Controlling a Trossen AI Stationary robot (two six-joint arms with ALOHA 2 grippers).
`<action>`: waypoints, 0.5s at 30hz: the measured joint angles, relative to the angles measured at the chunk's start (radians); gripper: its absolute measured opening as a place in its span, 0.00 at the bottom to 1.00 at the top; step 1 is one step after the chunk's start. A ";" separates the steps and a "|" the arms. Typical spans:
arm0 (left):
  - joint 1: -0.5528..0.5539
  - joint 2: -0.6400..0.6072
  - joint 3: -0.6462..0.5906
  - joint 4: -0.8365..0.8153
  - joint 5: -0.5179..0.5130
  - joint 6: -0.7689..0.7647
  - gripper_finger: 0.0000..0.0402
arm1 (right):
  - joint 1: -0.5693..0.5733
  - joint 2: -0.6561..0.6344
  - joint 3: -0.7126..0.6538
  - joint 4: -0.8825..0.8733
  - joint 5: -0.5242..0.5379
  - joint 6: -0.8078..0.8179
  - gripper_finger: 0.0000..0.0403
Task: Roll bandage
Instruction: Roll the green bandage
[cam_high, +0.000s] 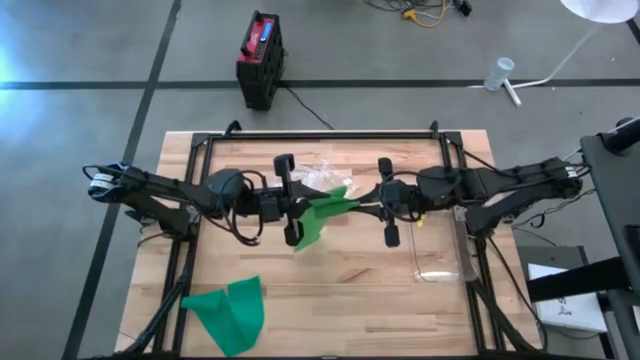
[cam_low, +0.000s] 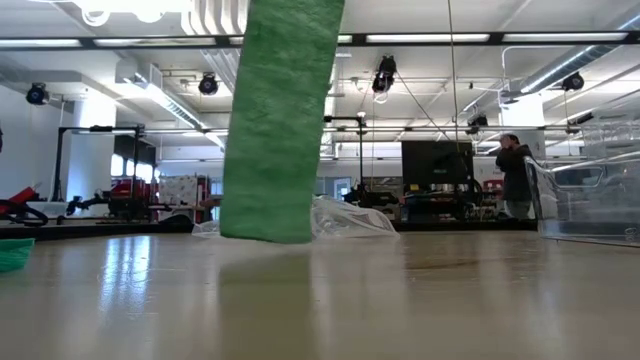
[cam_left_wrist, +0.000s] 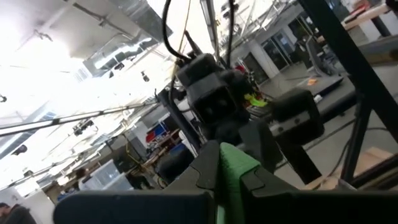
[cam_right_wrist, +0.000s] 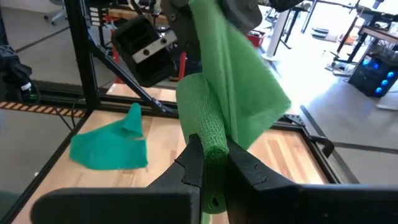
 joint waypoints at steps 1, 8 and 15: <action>0.000 0.000 0.000 0.009 0.001 0.000 0.00 | -0.001 0.004 0.000 0.001 -0.001 0.000 0.06; -0.001 0.000 0.060 -0.080 0.006 0.002 0.00 | -0.004 0.053 0.001 0.011 -0.015 0.006 0.06; -0.001 -0.003 0.111 -0.134 0.007 -0.001 0.00 | -0.004 0.057 0.001 0.012 -0.015 -0.004 0.06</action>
